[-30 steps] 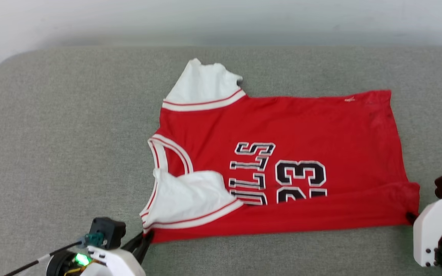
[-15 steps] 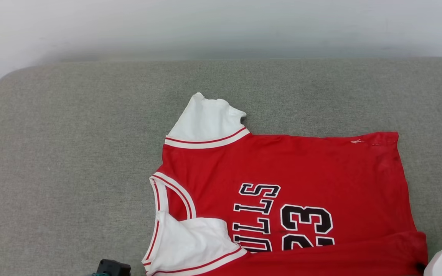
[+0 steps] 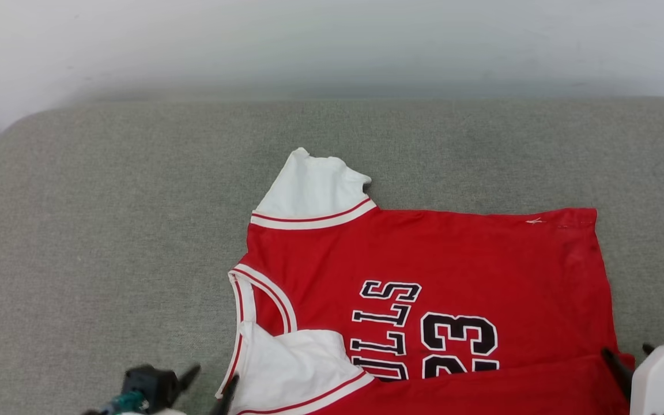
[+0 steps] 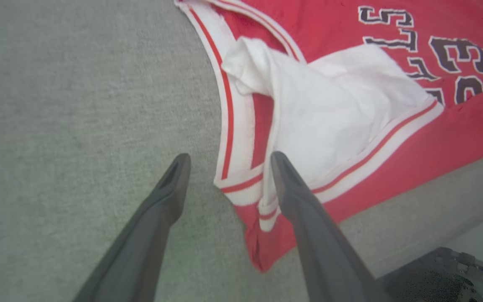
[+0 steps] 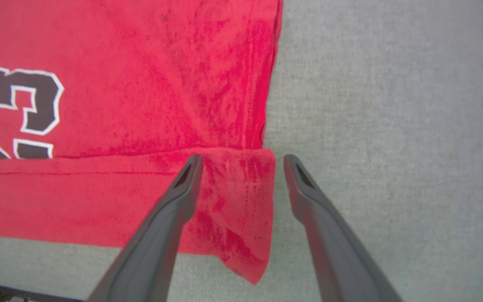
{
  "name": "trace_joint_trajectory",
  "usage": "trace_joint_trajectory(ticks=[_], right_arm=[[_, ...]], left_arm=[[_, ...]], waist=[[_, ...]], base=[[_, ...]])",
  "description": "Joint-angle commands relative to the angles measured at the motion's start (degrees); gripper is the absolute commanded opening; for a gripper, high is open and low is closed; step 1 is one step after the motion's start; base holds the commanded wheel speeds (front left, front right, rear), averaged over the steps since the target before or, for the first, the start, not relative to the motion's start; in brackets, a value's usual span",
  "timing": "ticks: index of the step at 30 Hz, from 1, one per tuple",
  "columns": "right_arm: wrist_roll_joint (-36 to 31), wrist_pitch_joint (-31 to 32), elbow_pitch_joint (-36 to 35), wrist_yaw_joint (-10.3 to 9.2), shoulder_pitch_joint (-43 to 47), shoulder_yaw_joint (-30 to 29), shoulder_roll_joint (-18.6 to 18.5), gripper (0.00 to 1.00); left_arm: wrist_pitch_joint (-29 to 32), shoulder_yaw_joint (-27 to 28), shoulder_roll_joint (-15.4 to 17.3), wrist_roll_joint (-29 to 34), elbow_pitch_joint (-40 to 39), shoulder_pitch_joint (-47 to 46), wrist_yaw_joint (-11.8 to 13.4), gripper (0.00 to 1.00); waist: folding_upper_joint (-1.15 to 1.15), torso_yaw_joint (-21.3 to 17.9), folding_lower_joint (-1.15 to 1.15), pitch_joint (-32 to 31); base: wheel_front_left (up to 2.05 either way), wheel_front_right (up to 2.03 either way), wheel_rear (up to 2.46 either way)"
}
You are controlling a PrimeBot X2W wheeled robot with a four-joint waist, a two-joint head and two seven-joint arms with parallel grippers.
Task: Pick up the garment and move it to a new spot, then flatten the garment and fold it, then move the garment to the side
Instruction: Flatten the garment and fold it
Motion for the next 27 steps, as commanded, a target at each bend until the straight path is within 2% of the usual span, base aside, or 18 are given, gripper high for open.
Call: trace_joint_trajectory(ticks=[1,4,7,12,16,19,23,27], right_arm=[[-0.53,-1.66,-1.29,-0.02,-1.31,-0.35,0.14,1.00],[-1.36,-5.71,-4.14,-0.02,-3.37,-0.64,0.17,1.00],[-2.21,-10.37,-6.31,-0.02,-4.84,-0.72,1.01,1.00],[-3.09,-18.43,-9.39,-0.02,-5.97,0.13,2.70,1.00],[-3.69,-26.22,-10.60,-0.02,-5.25,0.56,4.48,1.00],[-4.25,-31.90,-10.59,-0.02,-4.58,1.39,6.36,1.00],[-5.80,-38.25,-10.23,-0.02,-4.53,2.22,7.96,1.00],[-6.42,-42.65,-10.47,-0.02,-5.87,2.41,9.75,1.00]], left_arm=[[-3.80,1.49,-0.10,1.34,-0.64,-1.92,-0.19,1.00],[-9.88,3.56,-0.57,3.20,-1.44,-2.91,0.56,1.00],[-13.43,5.70,-1.16,4.75,-2.18,-3.98,1.65,1.00],[-15.38,9.48,-3.16,7.64,-3.84,-4.66,2.26,1.00],[-15.57,14.78,-6.68,11.82,-7.13,-3.37,1.43,1.00],[-15.59,19.46,-9.98,14.33,-9.20,-1.50,-0.27,1.00],[-15.60,24.34,-14.08,17.26,-11.11,-0.11,-4.26,1.00],[-15.60,27.42,-16.27,19.67,-10.59,-1.49,-8.14,1.00]], waist=[[0.00,-0.10,0.00,-0.73],[0.00,-0.29,0.00,-1.56],[0.00,-0.59,0.00,-2.35],[0.00,-0.89,0.00,-3.07],[0.00,-1.19,0.00,-3.35],[0.00,-1.54,0.00,-3.21],[0.00,-2.27,0.00,-2.24],[0.00,-3.29,0.00,-0.32]], base=[[0.00,0.00,0.00],[0.00,0.00,0.00],[0.00,0.00,0.00],[0.00,0.00,0.00],[0.00,0.00,0.00],[0.00,0.00,0.00],[0.00,0.00,0.00],[0.00,0.00,0.00]])
